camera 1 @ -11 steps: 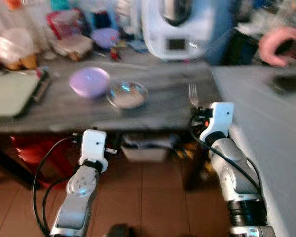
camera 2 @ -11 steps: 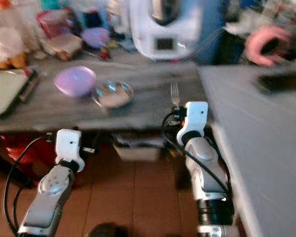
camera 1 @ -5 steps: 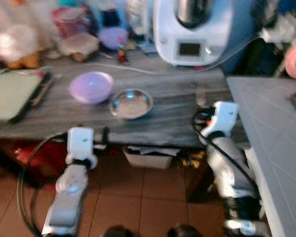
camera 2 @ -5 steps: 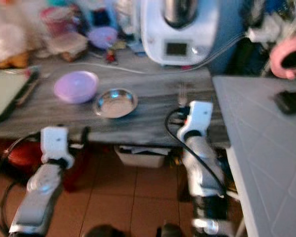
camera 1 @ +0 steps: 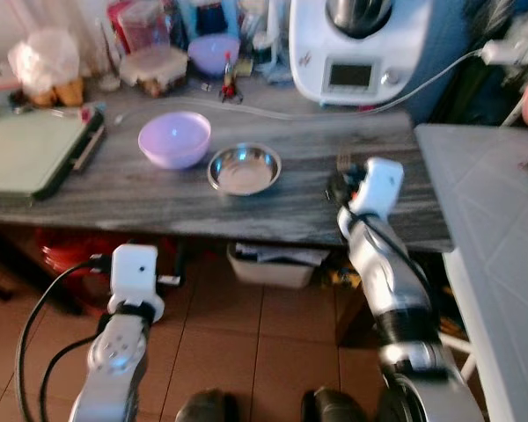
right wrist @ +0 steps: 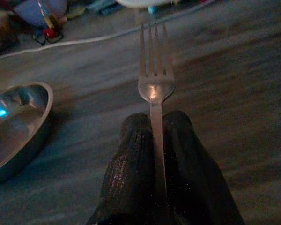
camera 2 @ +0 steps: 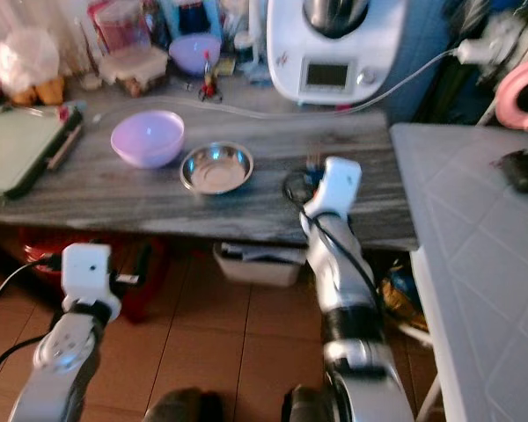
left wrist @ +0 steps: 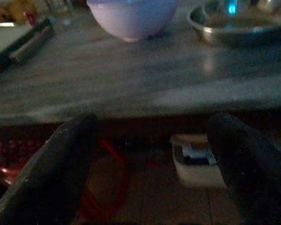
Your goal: Setting the table
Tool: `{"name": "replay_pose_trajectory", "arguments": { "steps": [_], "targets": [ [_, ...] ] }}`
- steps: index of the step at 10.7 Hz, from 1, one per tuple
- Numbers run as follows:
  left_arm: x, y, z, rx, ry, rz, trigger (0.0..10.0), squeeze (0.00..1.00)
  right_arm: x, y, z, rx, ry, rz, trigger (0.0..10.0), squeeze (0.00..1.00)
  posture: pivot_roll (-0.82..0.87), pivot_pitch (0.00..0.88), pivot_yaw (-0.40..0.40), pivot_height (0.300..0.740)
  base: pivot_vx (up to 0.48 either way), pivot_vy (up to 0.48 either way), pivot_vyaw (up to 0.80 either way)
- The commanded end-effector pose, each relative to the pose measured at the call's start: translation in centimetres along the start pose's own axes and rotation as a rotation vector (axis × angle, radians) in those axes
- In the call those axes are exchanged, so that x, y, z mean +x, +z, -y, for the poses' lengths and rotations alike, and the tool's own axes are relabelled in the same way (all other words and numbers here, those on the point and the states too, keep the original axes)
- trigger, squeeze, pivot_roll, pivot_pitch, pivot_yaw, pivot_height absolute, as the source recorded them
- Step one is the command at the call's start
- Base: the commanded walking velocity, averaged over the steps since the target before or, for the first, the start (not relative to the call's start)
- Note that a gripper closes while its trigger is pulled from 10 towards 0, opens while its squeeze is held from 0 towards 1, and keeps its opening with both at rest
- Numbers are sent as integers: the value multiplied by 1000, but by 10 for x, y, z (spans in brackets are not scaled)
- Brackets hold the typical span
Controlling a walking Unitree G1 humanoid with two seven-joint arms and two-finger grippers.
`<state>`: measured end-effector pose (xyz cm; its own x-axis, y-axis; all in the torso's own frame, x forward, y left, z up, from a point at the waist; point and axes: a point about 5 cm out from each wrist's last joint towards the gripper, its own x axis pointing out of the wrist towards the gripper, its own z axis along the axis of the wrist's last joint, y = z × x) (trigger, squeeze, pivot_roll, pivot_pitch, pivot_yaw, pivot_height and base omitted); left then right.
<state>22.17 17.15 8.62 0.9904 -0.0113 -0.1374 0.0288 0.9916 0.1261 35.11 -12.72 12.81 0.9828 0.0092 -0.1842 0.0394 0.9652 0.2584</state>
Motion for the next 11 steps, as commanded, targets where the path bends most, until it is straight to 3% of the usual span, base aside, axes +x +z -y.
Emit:
{"name": "replay_pose_trajectory", "arguments": {
  "steps": [1, 3, 6, 9, 11],
  "targets": [
    [-3, 2, -4, 14, 2, -4, 10000, 0, 3, 0, -3, 33, -10, -11, 10000, 0, 73, 160, 79, 740, 0, 0, 0],
    [-10, 3, -3, 21, -20, -25, 10000, 0, 12, 3, -23, 69, 4, -24, 10000, 0, 79, 187, 92, 740, 0, 0, 0],
    [-12, 5, -2, 21, -43, -41, 10000, 0, 21, 7, -38, 113, 4, -43, 10000, 0, 79, 209, 96, 740, 0, 0, 0],
    [-14, 4, 1, 8, -47, -55, 10000, 0, 20, -2, -51, 83, 28, -98, 10000, 0, 75, 215, 79, 740, 0, 0, 0],
    [-13, 4, 3, 0, -49, -58, 10000, 0, 18, -15, -46, 6, 1, -159, 10000, 0, 70, 211, 71, 740, 0, 0, 0]
  ]
}}
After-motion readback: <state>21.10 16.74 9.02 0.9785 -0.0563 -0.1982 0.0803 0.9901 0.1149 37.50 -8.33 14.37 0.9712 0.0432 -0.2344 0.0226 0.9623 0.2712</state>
